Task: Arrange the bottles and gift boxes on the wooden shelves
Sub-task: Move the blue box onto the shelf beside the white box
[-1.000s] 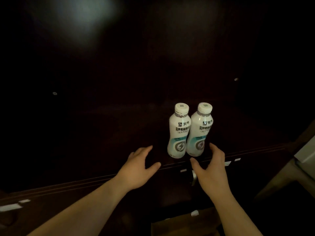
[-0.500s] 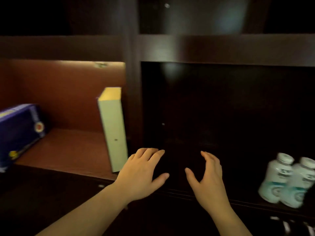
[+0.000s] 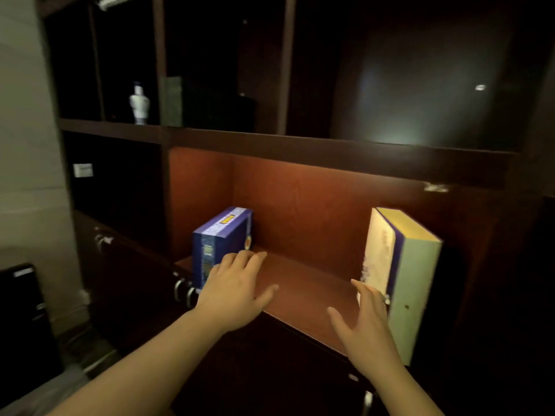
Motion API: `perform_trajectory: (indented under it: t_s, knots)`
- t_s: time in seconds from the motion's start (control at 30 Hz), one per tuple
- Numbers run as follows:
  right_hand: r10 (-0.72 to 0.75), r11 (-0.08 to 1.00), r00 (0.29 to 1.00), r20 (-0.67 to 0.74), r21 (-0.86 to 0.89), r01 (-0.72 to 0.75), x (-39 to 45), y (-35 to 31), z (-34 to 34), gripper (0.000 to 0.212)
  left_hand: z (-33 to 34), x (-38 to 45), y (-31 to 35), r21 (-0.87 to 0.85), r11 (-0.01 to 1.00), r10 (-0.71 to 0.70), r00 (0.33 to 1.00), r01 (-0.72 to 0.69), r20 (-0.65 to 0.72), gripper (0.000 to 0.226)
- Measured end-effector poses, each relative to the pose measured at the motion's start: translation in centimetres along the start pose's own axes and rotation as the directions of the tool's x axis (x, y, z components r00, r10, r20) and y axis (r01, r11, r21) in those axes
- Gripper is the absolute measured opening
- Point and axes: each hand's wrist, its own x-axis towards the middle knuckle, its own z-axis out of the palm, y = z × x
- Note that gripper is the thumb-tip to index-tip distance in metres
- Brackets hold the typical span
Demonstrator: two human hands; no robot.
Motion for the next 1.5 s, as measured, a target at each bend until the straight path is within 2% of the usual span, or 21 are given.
perform_trajectory:
  t_s: [0.1,0.2,0.33,0.57,0.7,0.8,0.9,1.03,1.17,1.27,1.4,1.5]
  knots:
    - [-0.018,1.0,0.998,0.058,-0.007,0.019,3.1,-2.0,4.6,0.071,0.3,0.4,-5.2,0.025,0.993,-0.115,0.993,0.115,-0.01,0.074]
    - [-0.08,0.995,0.993,0.09,0.062,0.074,6.0,-3.5,9.3,0.067,1.6,1.4,-9.5,0.042,0.981,-0.187,0.982,0.187,-0.003,0.076]
    - [-0.117,0.988,0.984,0.132,0.118,0.102,11.2,-3.9,16.1,0.068,4.3,4.9,-14.5,0.079,0.971,-0.228,0.974,0.227,-0.002,0.077]
    - [-0.099,0.984,0.976,0.193,0.167,0.066,23.9,-1.9,27.0,0.068,11.2,15.0,-22.0,0.071,0.958,-0.279,0.96,0.277,0.021,0.074]
    - [-0.101,0.984,0.968,0.23,0.17,0.062,31.1,-1.6,31.7,0.067,13.8,19.9,-25.2,0.081,0.945,-0.32,0.947,0.316,0.031,0.086]
    - [-0.073,0.977,0.967,0.246,0.21,0.02,36.3,-1.5,35.6,0.064,15.8,22.9,-26.6,0.126,0.937,-0.34,0.934,0.327,0.108,0.101]
    - [0.002,0.963,0.966,0.259,0.261,-0.072,41.3,-1.3,39.4,0.062,18.1,25.3,-27.5,0.099,0.916,-0.401,0.879,0.388,0.258,0.109]
    - [0.136,0.923,0.948,0.286,0.312,-0.227,47.3,-0.6,44.5,0.061,20.9,27.2,-29.5,0.12,0.929,-0.365,0.811,0.351,0.457,0.105]
    - [0.244,0.852,0.922,0.301,0.388,-0.352,52.4,0.5,48.5,0.062,22.5,27.9,-30.6,0.123,0.957,-0.288,0.79,0.265,0.541,0.102]
    - [0.311,0.782,0.892,0.328,0.446,-0.436,55.2,1.5,50.6,0.065,22.8,28.7,-31.1,0.124,0.965,-0.256,0.746,0.229,0.615,0.099]
    - [0.345,0.723,0.872,0.348,0.494,-0.483,57.4,2.3,52.4,0.067,23.0,29.9,-32.3,0.073,0.977,-0.198,0.735,0.199,0.649,0.094]
    - [0.399,0.652,0.858,0.324,0.558,-0.514,58.3,3.1,52.8,0.063,23.4,30.3,-33.4,0.041,0.985,-0.157,0.76,0.169,0.631,0.093]
